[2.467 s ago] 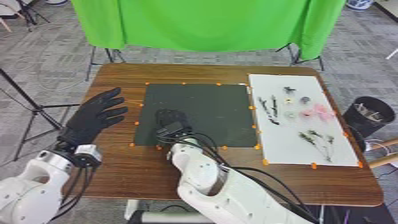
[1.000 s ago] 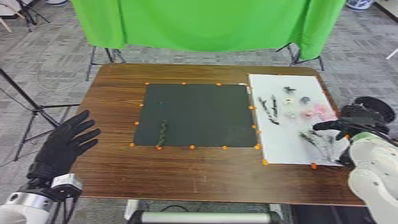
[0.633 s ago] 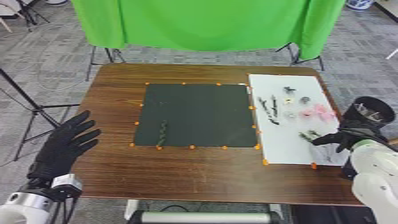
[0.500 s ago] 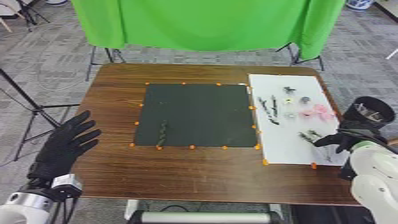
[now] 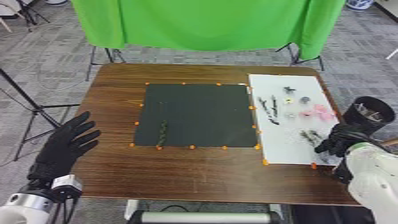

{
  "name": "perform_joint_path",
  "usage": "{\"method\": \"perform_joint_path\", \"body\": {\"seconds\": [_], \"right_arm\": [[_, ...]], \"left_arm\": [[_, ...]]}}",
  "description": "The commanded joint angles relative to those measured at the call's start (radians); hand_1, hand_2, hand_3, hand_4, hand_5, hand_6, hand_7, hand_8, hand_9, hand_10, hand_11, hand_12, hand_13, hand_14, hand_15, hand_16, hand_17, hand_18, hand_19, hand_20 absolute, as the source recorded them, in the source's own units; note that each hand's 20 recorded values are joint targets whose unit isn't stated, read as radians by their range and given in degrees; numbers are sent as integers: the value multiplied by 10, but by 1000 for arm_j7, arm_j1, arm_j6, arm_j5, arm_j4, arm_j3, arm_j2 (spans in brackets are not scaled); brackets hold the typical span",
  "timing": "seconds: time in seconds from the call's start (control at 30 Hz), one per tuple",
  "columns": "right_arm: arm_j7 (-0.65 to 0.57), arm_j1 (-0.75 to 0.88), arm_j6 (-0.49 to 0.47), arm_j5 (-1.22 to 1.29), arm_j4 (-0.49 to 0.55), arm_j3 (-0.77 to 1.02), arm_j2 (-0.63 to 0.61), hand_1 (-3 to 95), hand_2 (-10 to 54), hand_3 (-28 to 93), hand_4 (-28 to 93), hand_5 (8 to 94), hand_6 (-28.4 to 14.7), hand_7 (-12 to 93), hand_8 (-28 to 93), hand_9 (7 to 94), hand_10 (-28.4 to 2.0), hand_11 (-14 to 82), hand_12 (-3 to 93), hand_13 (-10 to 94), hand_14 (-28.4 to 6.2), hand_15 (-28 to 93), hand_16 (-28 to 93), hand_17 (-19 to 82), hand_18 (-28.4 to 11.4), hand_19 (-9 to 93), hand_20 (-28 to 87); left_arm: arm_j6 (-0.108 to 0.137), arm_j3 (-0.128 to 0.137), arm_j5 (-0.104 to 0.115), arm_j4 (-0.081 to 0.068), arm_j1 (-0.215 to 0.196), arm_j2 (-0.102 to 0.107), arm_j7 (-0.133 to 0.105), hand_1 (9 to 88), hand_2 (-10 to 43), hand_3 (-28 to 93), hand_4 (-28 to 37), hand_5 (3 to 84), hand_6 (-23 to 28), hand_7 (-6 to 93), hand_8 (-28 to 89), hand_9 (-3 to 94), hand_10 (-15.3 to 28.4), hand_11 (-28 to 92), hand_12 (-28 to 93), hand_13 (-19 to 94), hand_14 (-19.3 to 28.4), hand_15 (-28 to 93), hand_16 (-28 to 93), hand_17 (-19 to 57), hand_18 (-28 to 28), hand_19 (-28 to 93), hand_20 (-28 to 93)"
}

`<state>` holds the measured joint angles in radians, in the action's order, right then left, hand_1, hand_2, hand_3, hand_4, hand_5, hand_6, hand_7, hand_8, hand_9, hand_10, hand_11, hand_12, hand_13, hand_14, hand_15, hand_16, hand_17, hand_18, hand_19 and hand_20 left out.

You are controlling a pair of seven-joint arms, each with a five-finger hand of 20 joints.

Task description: Arrange flowers

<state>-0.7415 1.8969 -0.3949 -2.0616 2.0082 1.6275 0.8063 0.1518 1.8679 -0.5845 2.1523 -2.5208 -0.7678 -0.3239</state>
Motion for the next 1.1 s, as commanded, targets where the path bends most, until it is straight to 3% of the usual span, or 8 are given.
{"method": "perform_joint_path", "body": {"seconds": [0.03,0.37,0.67,0.83,1.1], "right_arm": [[55,22,77,-25,1,1,6,443,-88,811,-273,702,-5,489,148,786,-95,563,423,745,-80,775,316,402,-217,932,533],[53,-11,195,-33,49,6,2,401,-94,842,-174,754,11,510,224,833,-92,629,407,797,-75,823,330,461,-222,932,653],[61,-144,207,-26,118,-69,36,385,-95,846,-141,781,18,504,249,857,-83,633,414,829,-68,829,332,500,-221,932,689],[125,-284,218,69,79,-181,101,375,-95,849,-129,790,25,502,263,871,-76,635,417,842,-62,832,333,518,-223,932,702],[167,-457,195,45,-29,-443,256,377,-81,845,-137,797,28,493,271,880,-72,631,419,858,-53,828,331,539,-218,932,709]], "left_arm": [[8,8,6,9,-23,-11,0,246,-44,692,-238,269,27,204,-107,226,124,208,156,190,164,301,-9,-93,229,417,69],[10,12,6,9,-23,-12,-1,245,-42,691,-239,269,27,203,-108,226,124,208,156,191,164,300,-9,-93,230,418,69],[9,10,5,8,-18,-12,3,244,-43,693,-238,269,27,204,-107,226,124,207,156,191,163,299,-9,-93,230,418,69],[8,14,4,10,-27,-19,8,244,-43,693,-239,269,27,204,-108,226,125,206,156,191,163,299,-9,-93,230,418,68],[-9,-7,-5,-2,4,-20,25,245,-42,692,-239,269,28,202,-107,226,125,207,157,190,164,301,-9,-93,230,418,69]]}}
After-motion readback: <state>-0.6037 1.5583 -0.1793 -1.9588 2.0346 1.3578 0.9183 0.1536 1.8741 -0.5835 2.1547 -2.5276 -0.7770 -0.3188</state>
